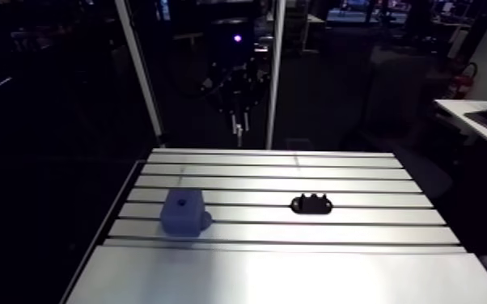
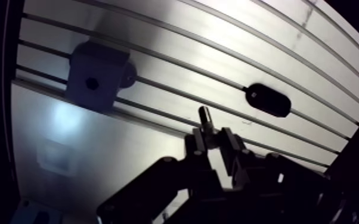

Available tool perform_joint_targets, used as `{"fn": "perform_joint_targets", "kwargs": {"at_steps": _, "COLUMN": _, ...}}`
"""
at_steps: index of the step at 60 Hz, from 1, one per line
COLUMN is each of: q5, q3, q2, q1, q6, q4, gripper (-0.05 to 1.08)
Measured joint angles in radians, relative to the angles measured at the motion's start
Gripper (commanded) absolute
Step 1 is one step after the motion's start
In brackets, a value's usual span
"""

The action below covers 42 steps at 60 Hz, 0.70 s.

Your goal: Pick up the M10 bolt and insert it into the hex recess until seated.

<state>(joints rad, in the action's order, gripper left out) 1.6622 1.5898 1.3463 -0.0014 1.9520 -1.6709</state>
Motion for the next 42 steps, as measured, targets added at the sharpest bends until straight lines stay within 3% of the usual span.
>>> {"fn": "perform_joint_targets", "kwargs": {"at_steps": 20, "q5": -0.014, "q3": 0.004, "q2": -0.006, "q1": 0.102, "q6": -0.147, "q4": 0.002, "gripper": 0.83}}
{"fn": "perform_joint_targets", "kwargs": {"at_steps": 42, "q5": -0.022, "q3": 0.013, "q2": -0.017, "q1": 0.16, "q6": -0.195, "q4": 0.0, "gripper": 0.83}}
